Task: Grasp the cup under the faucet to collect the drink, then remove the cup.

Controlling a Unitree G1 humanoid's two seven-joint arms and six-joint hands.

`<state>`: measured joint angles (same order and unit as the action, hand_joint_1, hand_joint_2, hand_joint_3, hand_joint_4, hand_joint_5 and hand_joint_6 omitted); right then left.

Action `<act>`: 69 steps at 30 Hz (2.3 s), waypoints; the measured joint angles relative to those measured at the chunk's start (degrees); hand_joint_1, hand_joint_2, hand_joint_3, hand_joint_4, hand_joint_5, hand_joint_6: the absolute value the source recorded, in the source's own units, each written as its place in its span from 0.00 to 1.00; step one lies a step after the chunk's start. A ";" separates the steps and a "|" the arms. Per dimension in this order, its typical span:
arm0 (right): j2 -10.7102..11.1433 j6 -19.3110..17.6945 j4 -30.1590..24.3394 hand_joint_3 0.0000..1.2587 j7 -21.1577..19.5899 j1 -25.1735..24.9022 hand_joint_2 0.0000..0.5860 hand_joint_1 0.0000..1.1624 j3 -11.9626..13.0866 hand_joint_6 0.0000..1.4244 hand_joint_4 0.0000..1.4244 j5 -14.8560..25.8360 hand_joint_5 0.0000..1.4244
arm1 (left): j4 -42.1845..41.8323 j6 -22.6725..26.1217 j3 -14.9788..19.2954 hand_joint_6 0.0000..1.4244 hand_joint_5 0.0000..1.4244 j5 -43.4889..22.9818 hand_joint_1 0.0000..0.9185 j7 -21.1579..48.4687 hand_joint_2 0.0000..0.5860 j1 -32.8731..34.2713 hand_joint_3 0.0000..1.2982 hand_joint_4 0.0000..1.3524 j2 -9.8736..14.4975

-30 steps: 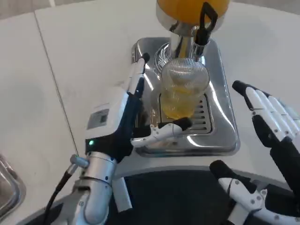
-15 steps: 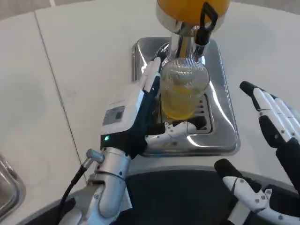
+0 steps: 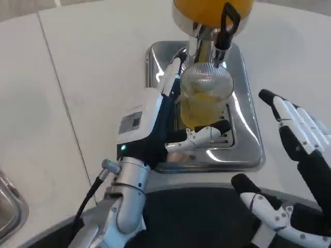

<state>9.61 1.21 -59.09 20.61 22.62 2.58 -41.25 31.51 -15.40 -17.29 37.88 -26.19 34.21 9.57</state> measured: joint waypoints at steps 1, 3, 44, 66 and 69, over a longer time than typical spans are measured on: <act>-0.01 0.07 0.00 0.00 0.17 -0.15 0.66 0.34 -0.15 0.00 0.00 -0.03 0.00 | 0.27 -0.02 0.05 0.33 0.31 -0.09 0.29 -0.25 0.10 0.06 0.04 0.08 -0.12; -0.03 0.21 0.00 0.00 0.95 -0.33 0.66 0.34 -0.72 0.00 0.00 -0.26 0.00 | 1.17 -0.36 0.41 0.38 0.34 -0.98 0.30 -0.92 0.10 0.26 0.05 0.10 -0.46; -3.09 2.40 -0.01 0.00 4.86 -1.28 0.68 0.35 6.61 0.00 0.00 4.21 0.00 | 3.31 10.55 -4.16 0.83 0.71 2.68 0.43 -9.74 0.05 2.75 0.40 0.48 -9.68; -2.26 6.93 -0.02 0.00 7.04 -3.30 0.66 0.36 9.93 0.01 0.00 4.82 0.00 | 6.10 9.46 -3.22 1.00 1.00 -0.08 0.70 -16.09 0.13 3.37 0.88 0.88 -13.10; -2.11 7.31 -0.02 0.00 7.05 -3.47 0.66 0.37 9.79 0.01 0.00 5.04 0.00 | 5.11 9.40 -2.49 1.00 1.00 -0.07 0.69 -16.15 0.13 3.37 0.88 0.88 -12.17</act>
<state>7.50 8.52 -59.11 27.67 19.15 12.37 -36.20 36.63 -6.00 -19.79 37.81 -42.34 37.58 -2.60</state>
